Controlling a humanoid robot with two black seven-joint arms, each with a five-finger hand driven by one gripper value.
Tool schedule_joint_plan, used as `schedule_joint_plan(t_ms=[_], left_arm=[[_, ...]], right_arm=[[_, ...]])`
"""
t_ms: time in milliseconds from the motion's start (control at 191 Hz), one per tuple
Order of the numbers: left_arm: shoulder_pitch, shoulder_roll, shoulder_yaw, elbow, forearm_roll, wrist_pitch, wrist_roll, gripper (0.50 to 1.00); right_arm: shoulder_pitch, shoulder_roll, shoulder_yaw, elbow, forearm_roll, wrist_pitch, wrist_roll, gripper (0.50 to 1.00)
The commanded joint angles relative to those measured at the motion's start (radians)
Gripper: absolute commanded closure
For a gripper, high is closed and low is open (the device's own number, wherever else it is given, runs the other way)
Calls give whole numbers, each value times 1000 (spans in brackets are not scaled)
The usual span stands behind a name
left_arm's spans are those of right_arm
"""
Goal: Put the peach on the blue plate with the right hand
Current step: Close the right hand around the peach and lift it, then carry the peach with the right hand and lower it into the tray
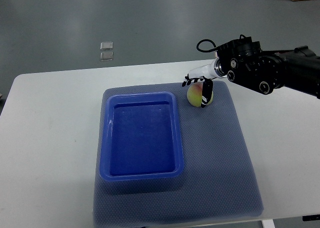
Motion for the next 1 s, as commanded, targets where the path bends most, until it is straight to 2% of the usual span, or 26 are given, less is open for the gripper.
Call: schedule_joint_plan(t_ms=[0, 52, 89, 142, 147, 184, 226, 231, 241, 257, 304, 310, 346, 393, 399, 488, 556, 750, 829, 834, 908, 913, 923, 997], left_arm=[[0, 0, 0, -3, 0, -1, 0, 500], [0, 0, 0, -4, 0, 0, 0, 500], [0, 0, 0, -6, 2, -1, 0, 500], [0, 0, 0, -6, 2, -1, 0, 500], [0, 0, 0, -6, 0, 0, 0, 500], [0, 0, 0, -6, 0, 0, 0, 500], [0, 0, 0, -6, 0, 0, 0, 500], [0, 0, 0, -6, 2, 0, 0, 500], [0, 0, 0, -6, 2, 0, 0, 500], [0, 0, 0, -6, 2, 0, 0, 500], [0, 0, 0, -6, 2, 0, 0, 500], [0, 0, 0, -6, 0, 0, 0, 500], [-1, 0, 0, -6, 0, 0, 0, 500], [-1, 0, 0, -6, 0, 0, 0, 500], [0, 0, 0, -6, 0, 0, 0, 500], [0, 0, 0, -6, 0, 0, 0, 500], [0, 0, 0, -4, 0, 0, 0, 500], [0, 0, 0, -6, 0, 0, 0, 500], [0, 0, 0, -6, 0, 0, 0, 500], [0, 0, 0, -4, 0, 0, 0, 500], [0, 0, 0, -6, 0, -1, 0, 500], [0, 0, 0, -6, 2, -1, 0, 500], [0, 0, 0, -6, 2, -3, 0, 500], [0, 0, 0, -6, 2, -3, 0, 500]], right_arm=[[-22, 7, 1, -15, -36, -19, 19, 570], [-35, 10, 1, -18, -47, -46, 30, 587], [-36, 10, 1, -20, -47, -62, 33, 627], [-36, 10, 1, -20, -47, -62, 33, 628], [-38, 10, 0, -21, -47, -72, 36, 678], [-44, 10, 0, -24, -47, -74, 37, 720], [-53, 10, 1, -30, -47, -74, 37, 793], [-55, 10, 1, -32, -47, -74, 37, 815], [-55, 10, 1, -32, -47, -74, 37, 816], [-58, 10, 1, -34, -47, -74, 37, 858], [-58, 10, 1, -34, -47, -74, 37, 859], [-61, 10, 0, -40, -51, -77, 37, 935], [-61, 10, 1, -40, -54, -80, 37, 977], [-61, 10, 1, -40, -54, -80, 37, 977], [-56, 11, 3, -40, -56, -82, 39, 1000], [-29, -12, 4, -15, -44, -68, 54, 1000], [43, -50, 4, 36, -38, -51, 54, 1000], [372, -234, 16, 302, 51, 99, 54, 989], [412, -256, 16, 336, 67, 104, 54, 987], [460, -283, 16, 389, 79, 110, 54, 985], [475, -294, 13, 413, 79, 112, 54, 983], [494, -314, 13, 457, 81, 110, 53, 979], [496, -317, 13, 465, 82, 110, 53, 979], [507, -315, 13, 482, 84, 104, 51, 979]])
